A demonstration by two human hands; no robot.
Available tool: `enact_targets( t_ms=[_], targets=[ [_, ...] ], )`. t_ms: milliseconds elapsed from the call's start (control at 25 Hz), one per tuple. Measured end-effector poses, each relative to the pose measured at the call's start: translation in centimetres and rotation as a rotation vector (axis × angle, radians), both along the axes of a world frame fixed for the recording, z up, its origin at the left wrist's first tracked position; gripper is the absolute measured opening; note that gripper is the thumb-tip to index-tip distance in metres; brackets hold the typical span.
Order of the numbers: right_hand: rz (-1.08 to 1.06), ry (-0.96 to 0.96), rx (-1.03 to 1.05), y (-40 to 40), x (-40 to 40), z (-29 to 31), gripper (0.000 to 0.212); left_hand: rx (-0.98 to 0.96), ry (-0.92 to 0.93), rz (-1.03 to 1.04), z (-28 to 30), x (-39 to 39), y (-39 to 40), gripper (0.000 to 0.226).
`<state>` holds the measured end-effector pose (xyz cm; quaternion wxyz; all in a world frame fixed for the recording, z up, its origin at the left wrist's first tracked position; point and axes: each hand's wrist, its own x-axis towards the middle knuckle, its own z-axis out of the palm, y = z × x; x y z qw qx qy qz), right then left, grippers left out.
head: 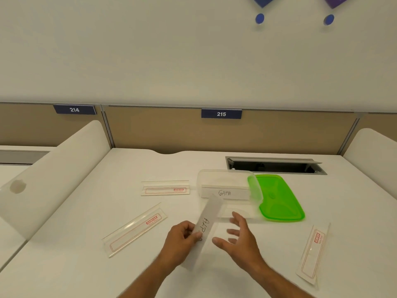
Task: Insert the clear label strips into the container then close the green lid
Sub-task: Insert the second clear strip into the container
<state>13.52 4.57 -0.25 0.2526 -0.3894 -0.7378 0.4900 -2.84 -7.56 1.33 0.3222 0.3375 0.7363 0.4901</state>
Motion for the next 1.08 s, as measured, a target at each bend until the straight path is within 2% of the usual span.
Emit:
enact_targets(
  t_ms=[80,200,360,520,640,760,880,1080],
  targets=[
    [0.074,0.033,-0.122,-0.1,0.0,-0.5,0.109,0.062,-0.184,0.023,0.2,0.5,0.4,0.011],
    [0.168,0.048,-0.194,-0.5,-0.2,-1.0,0.111,0.132,-0.394,0.028,0.3,1.1,1.1,0.024],
    [0.179,0.026,-0.147,-0.1,-0.4,-0.8,0.085,0.181,-0.502,0.040,0.1,1.4,1.8,0.032],
    [0.179,0.023,-0.133,1.0,0.1,-0.4,0.064,0.171,-0.400,0.068,-0.3,1.6,2.1,0.040],
    [0.221,0.014,-0.124,2.1,0.9,-0.2,0.057,0.168,-0.288,0.198,-0.3,1.1,2.1,0.048],
    [0.255,0.004,-0.125,3.4,1.7,0.1,0.055,0.249,-0.277,0.327,0.1,-0.4,2.0,0.064],
    [0.270,-0.006,-0.114,4.6,2.4,0.9,0.050,0.297,-0.249,0.282,0.6,-1.9,1.9,0.080],
    [0.301,-0.044,-0.016,6.9,3.1,3.0,0.051,0.323,-0.117,0.137,1.4,-3.3,2.4,0.068]
  ],
)
